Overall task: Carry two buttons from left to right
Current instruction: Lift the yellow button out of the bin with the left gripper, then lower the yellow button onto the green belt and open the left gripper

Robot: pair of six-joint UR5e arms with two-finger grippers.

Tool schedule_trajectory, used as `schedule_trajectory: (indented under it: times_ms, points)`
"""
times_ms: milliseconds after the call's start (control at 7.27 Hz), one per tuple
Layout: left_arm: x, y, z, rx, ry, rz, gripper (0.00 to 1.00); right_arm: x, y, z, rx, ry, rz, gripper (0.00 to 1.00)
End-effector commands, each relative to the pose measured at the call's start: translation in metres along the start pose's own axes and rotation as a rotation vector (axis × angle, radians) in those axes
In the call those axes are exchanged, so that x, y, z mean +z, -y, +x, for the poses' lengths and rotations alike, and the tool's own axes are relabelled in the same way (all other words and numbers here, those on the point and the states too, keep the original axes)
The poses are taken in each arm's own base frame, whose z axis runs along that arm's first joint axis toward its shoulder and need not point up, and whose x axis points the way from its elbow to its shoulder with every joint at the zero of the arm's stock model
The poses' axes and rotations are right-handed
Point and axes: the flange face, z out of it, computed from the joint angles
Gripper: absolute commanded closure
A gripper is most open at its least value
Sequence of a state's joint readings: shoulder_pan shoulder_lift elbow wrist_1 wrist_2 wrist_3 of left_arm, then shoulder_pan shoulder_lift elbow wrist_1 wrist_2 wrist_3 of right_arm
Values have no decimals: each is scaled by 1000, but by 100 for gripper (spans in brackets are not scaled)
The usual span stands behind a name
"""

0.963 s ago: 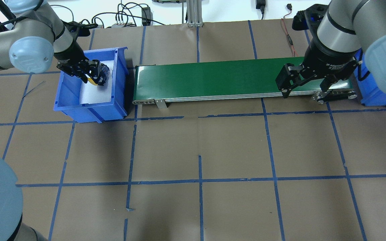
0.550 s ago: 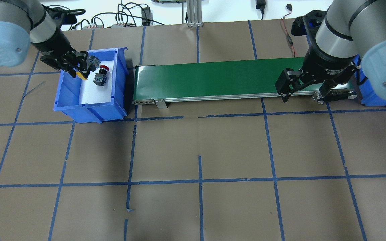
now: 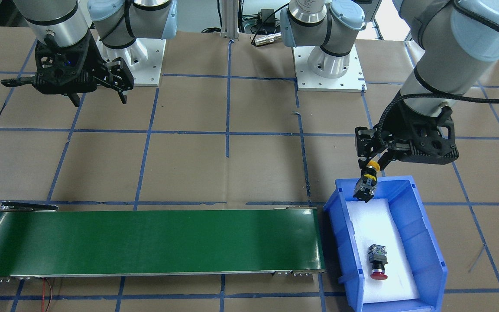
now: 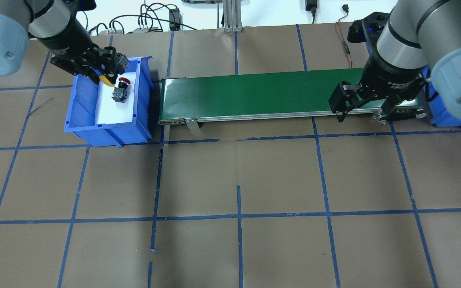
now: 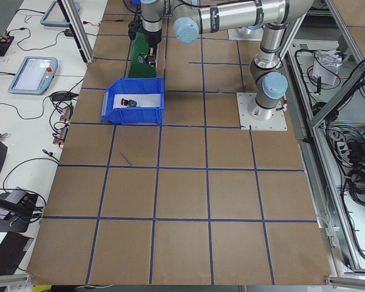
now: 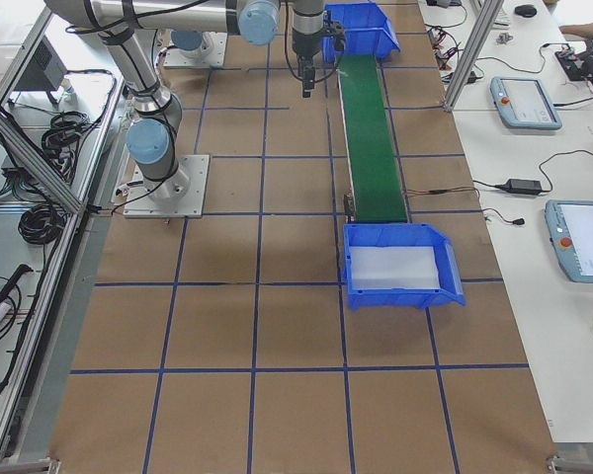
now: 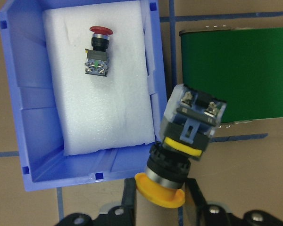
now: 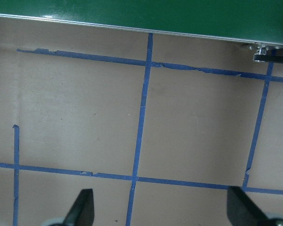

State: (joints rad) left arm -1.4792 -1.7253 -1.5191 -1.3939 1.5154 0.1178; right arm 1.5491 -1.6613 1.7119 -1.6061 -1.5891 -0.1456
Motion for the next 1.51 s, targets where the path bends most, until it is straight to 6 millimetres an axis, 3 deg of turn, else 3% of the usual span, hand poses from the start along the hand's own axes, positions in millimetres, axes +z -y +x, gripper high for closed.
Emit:
schedule_trajectory:
  times_ms: [0,275,825,1100,1238,1375]
  points:
    - [22,28,46,-8,-2,-3,64,0,1,0,0,0,0,0]
    - [68,48,90,-1,-4,16,64,-4,3,0,1,-1,8,0]
    - [144,66,144,-18,-14,24,64,-8,11,3,2,-10,34,0]
    - [159,66,150,-13,-14,9,64,-11,13,4,-4,-10,45,0]
    - [163,63,149,-13,-11,-1,58,-13,15,4,-3,-9,51,0]
    - [164,62,150,-11,-9,-3,37,-17,16,3,-5,-11,60,0]
